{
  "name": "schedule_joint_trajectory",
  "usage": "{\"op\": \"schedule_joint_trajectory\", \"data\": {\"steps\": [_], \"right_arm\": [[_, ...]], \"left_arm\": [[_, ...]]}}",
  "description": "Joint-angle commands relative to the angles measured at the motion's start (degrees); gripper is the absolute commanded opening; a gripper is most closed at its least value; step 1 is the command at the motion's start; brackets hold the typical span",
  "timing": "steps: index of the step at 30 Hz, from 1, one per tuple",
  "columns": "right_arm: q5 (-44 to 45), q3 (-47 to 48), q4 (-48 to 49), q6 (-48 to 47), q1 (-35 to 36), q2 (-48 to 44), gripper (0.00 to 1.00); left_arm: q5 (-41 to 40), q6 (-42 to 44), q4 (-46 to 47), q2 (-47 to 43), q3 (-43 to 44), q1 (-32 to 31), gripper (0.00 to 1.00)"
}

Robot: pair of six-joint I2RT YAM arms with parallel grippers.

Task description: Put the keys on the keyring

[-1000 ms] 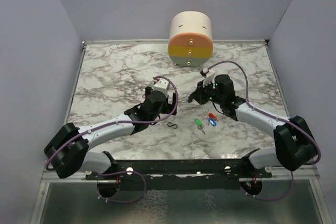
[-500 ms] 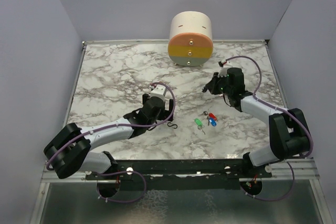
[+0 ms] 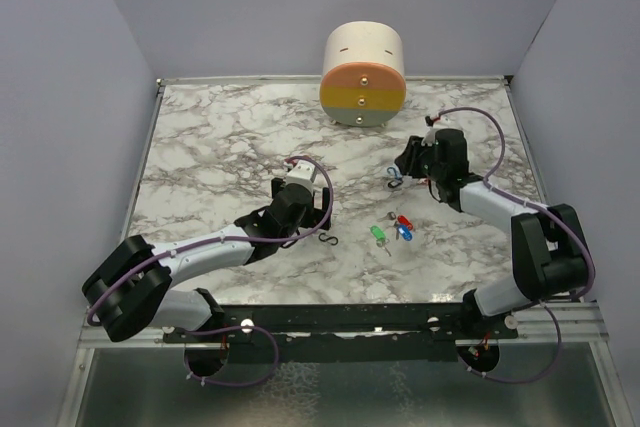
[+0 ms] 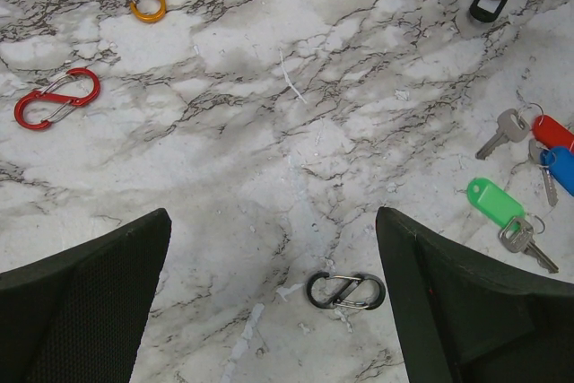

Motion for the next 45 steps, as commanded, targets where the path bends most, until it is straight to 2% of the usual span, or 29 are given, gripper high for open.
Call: {"op": "schedule_joint_trajectory", "data": {"steps": [1,6,11,16,27,45], "right_arm": [[3.5,-0.9,0.7,-0.3,-0.4,-4.6,0.41],[-0.3,-4.0,-2.7,0.3,-0.2,-8.2,0.47],[-3.3,-9.0,-5.7,1.0,-0.1,-11.9,0.47],[-5.8,-9.8,-9.9,1.8,0.0,-13.8,0.45],[-11.6,-10.6,-12.0,3.1,0.0,-8.8,0.37],[-11.8,-10.9,-14.3,3.0,0.0,-6.3,0.37]], "left_arm": [[0.6,-0.4,1.5,-0.7,-0.4,-0.2,0.99],[0.5,-0.7,1.7,-0.6,-0.4,-0.1,0.99],[0.6,-0.9,1.9,0.0,-0.7,-0.2,0.99],[1.3,-1.2,2.3,1.3,-0.7,-0.1,0.99],[1.3,-1.4,2.3,2.2,-0.5,-0.1,0.99],[0.2,-1.0,0.4,0.6,0.3,-0.2,0.99]]}}
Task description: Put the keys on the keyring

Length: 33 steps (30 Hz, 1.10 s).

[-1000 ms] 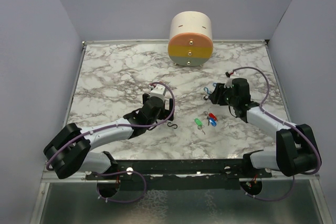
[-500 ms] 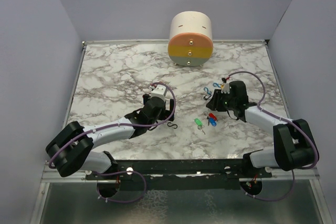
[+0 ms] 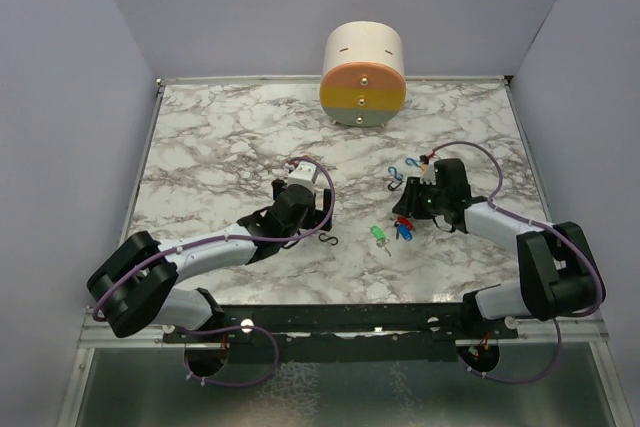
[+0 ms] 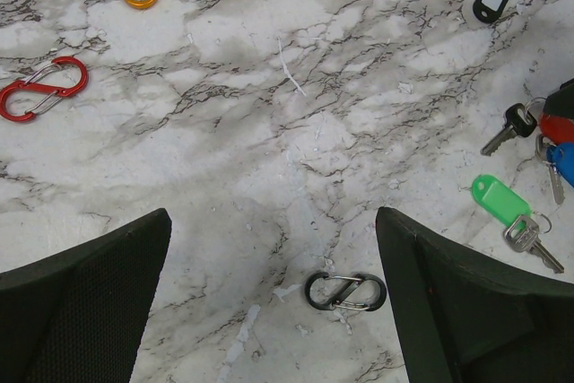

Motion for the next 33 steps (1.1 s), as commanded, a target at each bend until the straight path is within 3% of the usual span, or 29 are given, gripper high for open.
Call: {"op": "schedule_joint_trajectory", "data": {"steps": [1,7,16,23,29,33], "right_arm": [[-1.5,0.1,-0.2,0.1,0.0,1.6,0.37],[-1.7,0.4,0.3,0.1,0.1,2.7,0.37],[-2.1,0.5,0.7,-0.2,0.1,3.4,0.28],[-2.3,0.7,0.7,-0.3,0.2,3.7,0.17],[-1.5,1.2,-0.3,-0.6,0.2,3.0,0.02],[0.1,1.0,-0.1,-0.6,0.2,0.3,0.01]], "left_arm": [[-0.3,0.0,-0.7,-1.4,0.5,-0.1,0.99],[-0.4,0.1,-0.5,-1.1,0.6,-0.2,0.99],[-0.3,0.3,-0.4,-0.6,0.7,-0.2,0.99],[-0.8,0.8,-0.7,-1.3,0.9,-0.1,0.99],[-0.8,1.1,-0.7,-1.0,1.1,-0.1,0.99],[-0.9,1.2,-0.7,-0.9,1.4,-0.2,0.99]]}}
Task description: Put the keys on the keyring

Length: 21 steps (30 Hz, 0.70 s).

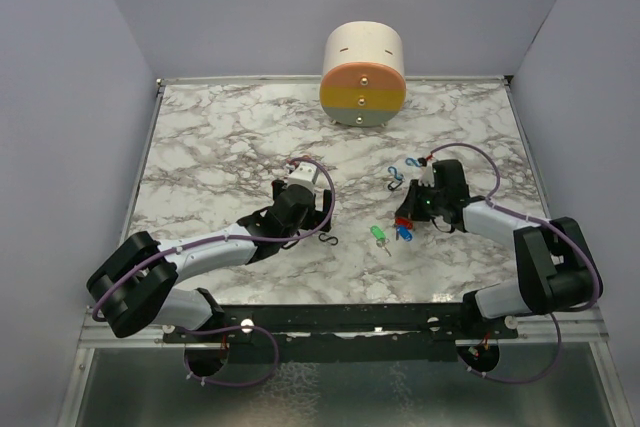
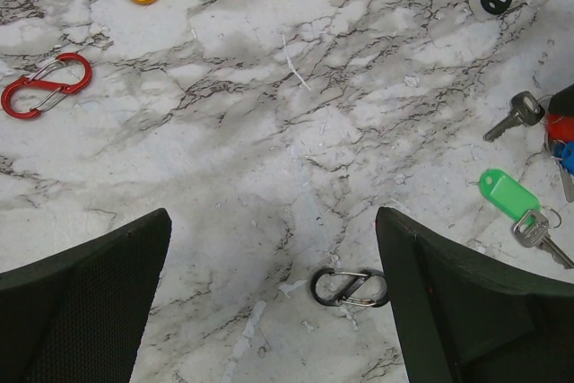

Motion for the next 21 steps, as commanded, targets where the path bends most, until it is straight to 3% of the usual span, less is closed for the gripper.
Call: {"op": "schedule_joint_trajectory", "data": {"steps": [1,12,21], "right_arm": [[1.4,0.8,0.3,-0.6,0.2,-3.5,0.01],[2.5,-0.8,5.0,-3.0,1.7,-16.7,0.01],[2.0,-1.1,6.7,-3.9,3.0,-18.3,0.01]], "left_arm": [[-1.0,0.6,0.0,-0.8,1.4,-0.1,0.99],[-6.3,2.6,-4.6,-0.8,6.2,0.2,0.99],[-6.4,3.2,-5.8,2.7,10.0,1.9,0.99]]}}
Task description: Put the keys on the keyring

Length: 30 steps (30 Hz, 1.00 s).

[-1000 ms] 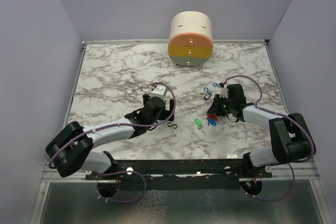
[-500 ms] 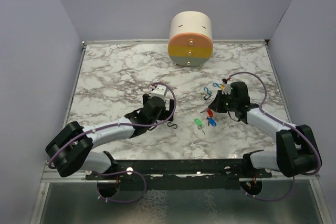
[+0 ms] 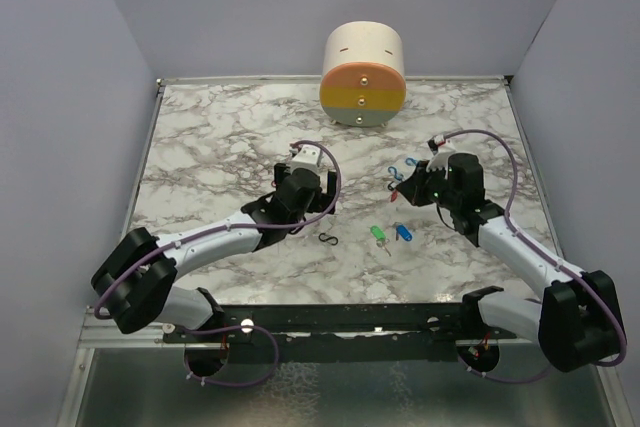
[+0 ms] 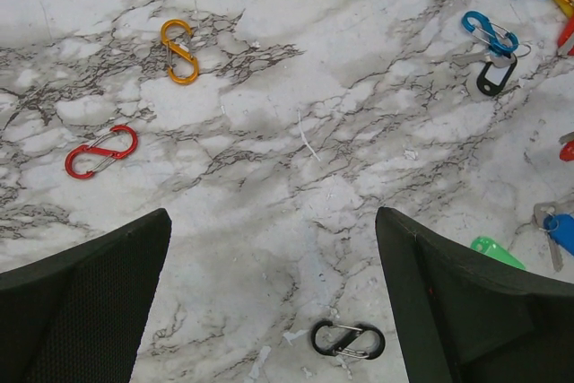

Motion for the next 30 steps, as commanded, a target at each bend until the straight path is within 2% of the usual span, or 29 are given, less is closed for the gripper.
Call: {"op": "schedule_joint_trajectory", "data": {"steps": [1,15,30], "right_arm": [[0.7,-1.0,2.5,-1.4,0.7,-1.0,0.01],[1.8,-1.1,2.5,-1.3,0.9,-0.7,0.01],[2.7,-1.6,1.8,-1.0,0.9,-2.7,0.01]], "left_arm": [[-1.5,0.8,-1.4,1.7,1.8,1.3,0.99],[4.6,-6.1,-2.6,-1.7,-3.4,-0.1,0.99],[0.3,-17.7,-3.3,0.5,-5.7,-14.2,0.99]]}}
